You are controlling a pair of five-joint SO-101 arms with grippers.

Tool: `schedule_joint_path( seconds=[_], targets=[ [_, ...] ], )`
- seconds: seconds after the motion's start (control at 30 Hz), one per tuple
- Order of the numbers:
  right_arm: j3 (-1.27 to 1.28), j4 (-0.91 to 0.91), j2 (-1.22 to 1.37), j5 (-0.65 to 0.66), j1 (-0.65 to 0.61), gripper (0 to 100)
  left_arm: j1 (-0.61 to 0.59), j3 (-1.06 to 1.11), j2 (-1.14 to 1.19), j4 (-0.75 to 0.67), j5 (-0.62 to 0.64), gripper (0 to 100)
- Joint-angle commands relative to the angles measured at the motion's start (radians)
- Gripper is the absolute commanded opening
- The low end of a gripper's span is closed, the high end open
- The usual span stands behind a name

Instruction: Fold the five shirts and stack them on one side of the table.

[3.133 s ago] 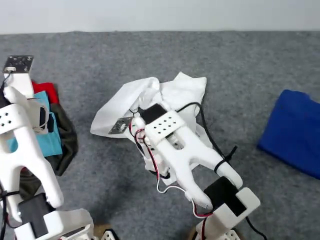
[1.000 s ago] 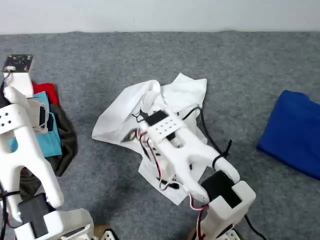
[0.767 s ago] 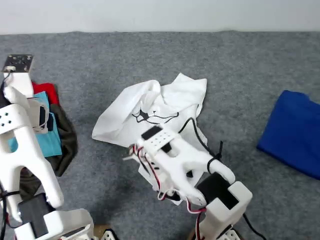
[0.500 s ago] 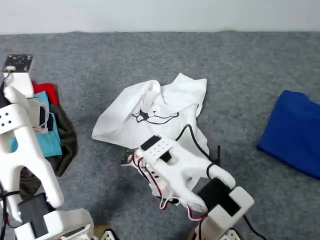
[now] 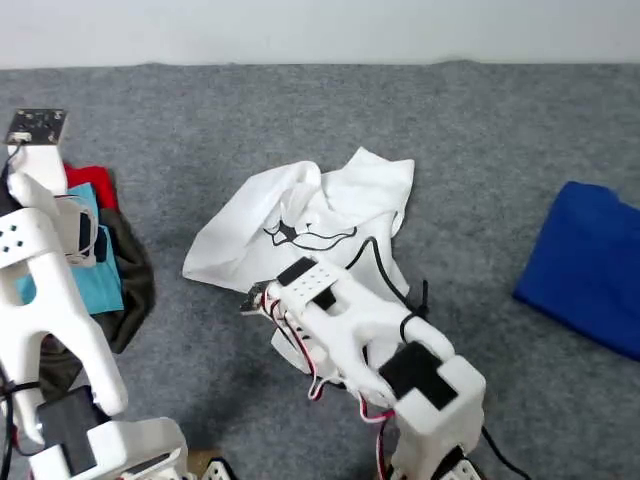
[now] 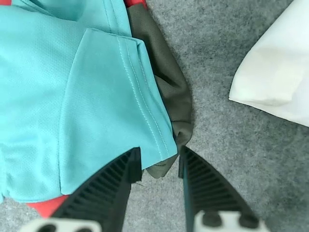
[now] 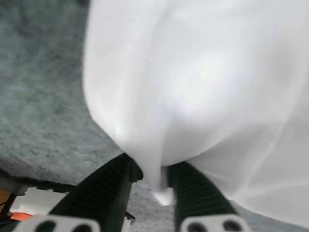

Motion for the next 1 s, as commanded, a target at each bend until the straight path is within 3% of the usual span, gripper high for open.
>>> schedule_joint_path(
  seconds=[0.0, 0.23, 0.6, 0.77, 0.97],
  targets=[
    [-0.008, -0.015, 0.051, -0.002, 0.007, 0.9, -0.006, -0.005, -0.049, -0.023, 0.005, 14],
    [-0.014, 0.041, -0.17, 0.005, 0.116, 0.9, -0.005, -0.007, -0.049, -0.023, 0.003, 14],
    [-0.017, 0.217, -0.696, 0.172, 0.387, 0.9, 0.037, -0.044, -0.049, -0.012, 0.003, 14],
    [-0.066, 0.216, -0.909, 0.189, 0.487, 0.9, 0.212, -0.076, -0.04, 0.028, 0.003, 14],
    [-0.078, 0.22, -0.98, 0.187, 0.501, 0.9, 0.512, -0.074, -0.037, 0.018, 0.003, 14]
  ],
)
